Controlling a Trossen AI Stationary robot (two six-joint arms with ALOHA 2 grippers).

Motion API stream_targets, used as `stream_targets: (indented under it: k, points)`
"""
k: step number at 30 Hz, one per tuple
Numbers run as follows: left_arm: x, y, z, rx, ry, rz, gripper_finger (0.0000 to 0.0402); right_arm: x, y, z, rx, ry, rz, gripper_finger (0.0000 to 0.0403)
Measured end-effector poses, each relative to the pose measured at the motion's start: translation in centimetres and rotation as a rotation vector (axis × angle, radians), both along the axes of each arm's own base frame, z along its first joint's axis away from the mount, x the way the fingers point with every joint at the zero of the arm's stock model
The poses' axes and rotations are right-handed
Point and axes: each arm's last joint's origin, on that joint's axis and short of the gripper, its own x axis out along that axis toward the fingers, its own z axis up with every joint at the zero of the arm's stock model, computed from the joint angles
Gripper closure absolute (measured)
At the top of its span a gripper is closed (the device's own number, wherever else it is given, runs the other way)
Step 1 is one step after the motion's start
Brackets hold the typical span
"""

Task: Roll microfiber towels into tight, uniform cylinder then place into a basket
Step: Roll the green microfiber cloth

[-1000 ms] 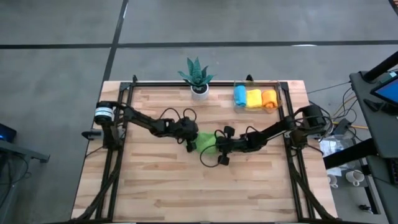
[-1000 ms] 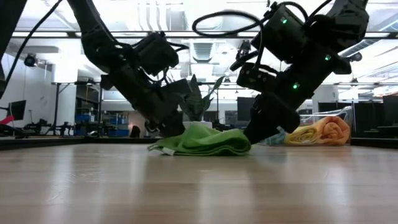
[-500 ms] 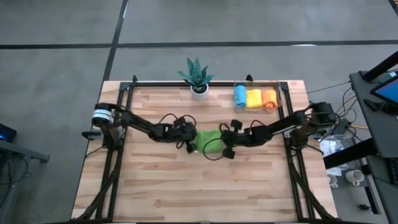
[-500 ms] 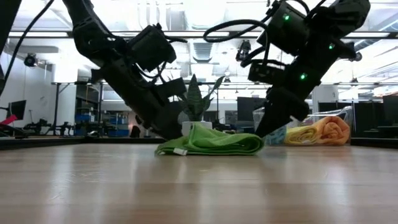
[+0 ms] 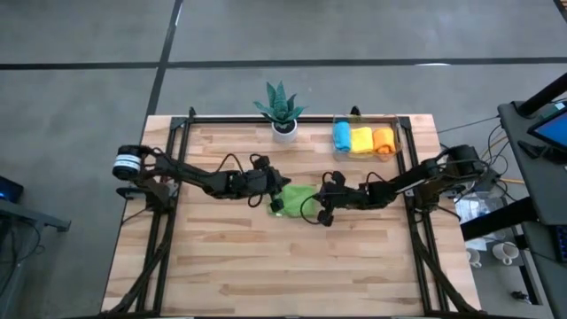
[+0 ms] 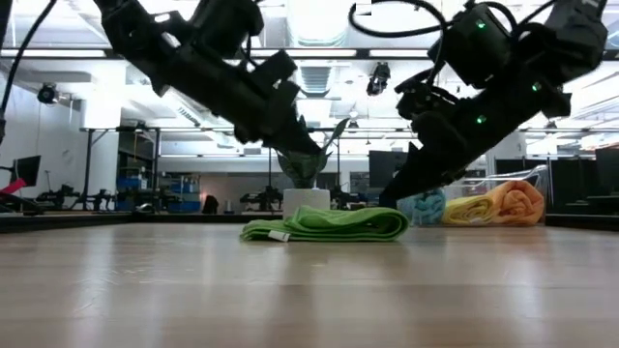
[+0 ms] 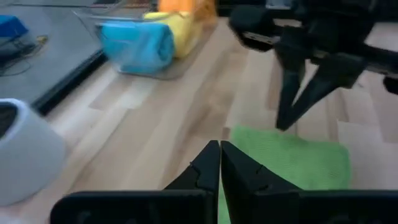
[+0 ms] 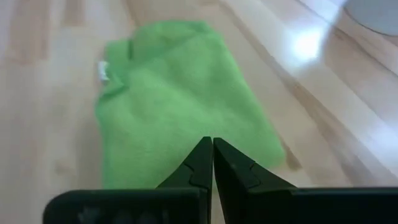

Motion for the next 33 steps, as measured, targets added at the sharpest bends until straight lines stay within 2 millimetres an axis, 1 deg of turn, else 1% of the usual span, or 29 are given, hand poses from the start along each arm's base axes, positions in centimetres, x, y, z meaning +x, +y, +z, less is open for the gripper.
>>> stream_targets:
  k: [3, 5, 7, 9, 11, 13, 15, 16, 17, 19, 20, 24, 28, 33]
  points:
    - [0.9, 0.0, -1.1, -0.001, -0.008, -0.023, 0.0402, 0.1, 0.2, -0.5, 0.026, -0.084, 0.048, 0.0394]
    - [1.4, 0.1, -2.2, -0.006, 0.034, -0.033, 0.0402, 0.4, 0.3, -0.8, 0.055, -0.124, 0.087, 0.0394]
    - [2.3, 0.2, -3.1, -0.014, 0.035, -0.054, 0.0402, 0.4, 0.5, -1.3, 0.069, -0.116, 0.108, 0.0394]
    - [3.0, 0.1, -4.4, -0.001, 0.055, -0.082, 0.0402, 0.7, 0.6, -1.6, 0.073, -0.109, 0.117, 0.0394]
    - [3.9, 0.1, -5.3, 0.024, 0.045, -0.114, 0.0402, 0.8, 0.6, -1.9, 0.069, -0.101, 0.119, 0.0394]
    - [4.3, 0.2, -5.9, 0.031, 0.067, -0.119, 0.0402, 1.4, 0.7, -1.8, 0.068, -0.118, 0.124, 0.0394]
    - [4.9, 0.5, -6.5, 0.031, 0.069, -0.114, 0.0402, 1.3, 0.7, -2.2, 0.060, -0.094, 0.125, 0.0394]
    - [4.7, 0.7, -6.9, 0.029, 0.093, -0.110, 0.0402, 1.6, 0.7, -2.2, 0.060, -0.103, 0.128, 0.0394]
    - [4.6, 0.9, -7.4, 0.028, 0.116, -0.102, 0.0402, 1.5, 0.7, -2.4, 0.060, -0.087, 0.130, 0.0394]
    - [4.7, 1.6, -7.8, 0.027, 0.119, -0.085, 0.0402, 1.4, 0.7, -2.8, 0.060, -0.056, 0.127, 0.0394]
    - [4.4, 1.9, -8.1, 0.024, 0.138, -0.076, 0.0402, 1.4, 0.7, -3.2, 0.061, -0.040, 0.125, 0.0394]
    - [3.9, 3.2, -8.4, 0.014, 0.143, -0.044, 0.0402, 1.2, 0.6, -4.1, 0.065, -0.021, 0.109, 0.0394]
    - [3.8, 3.6, -8.6, 0.012, 0.144, -0.033, 0.0402, 1.2, 0.6, -4.3, 0.068, -0.014, 0.103, 0.0394]
    - [3.8, 3.6, -8.5, 0.019, 0.145, -0.028, 0.0402, 1.2, 0.7, -3.9, 0.068, -0.030, 0.114, 0.0394]
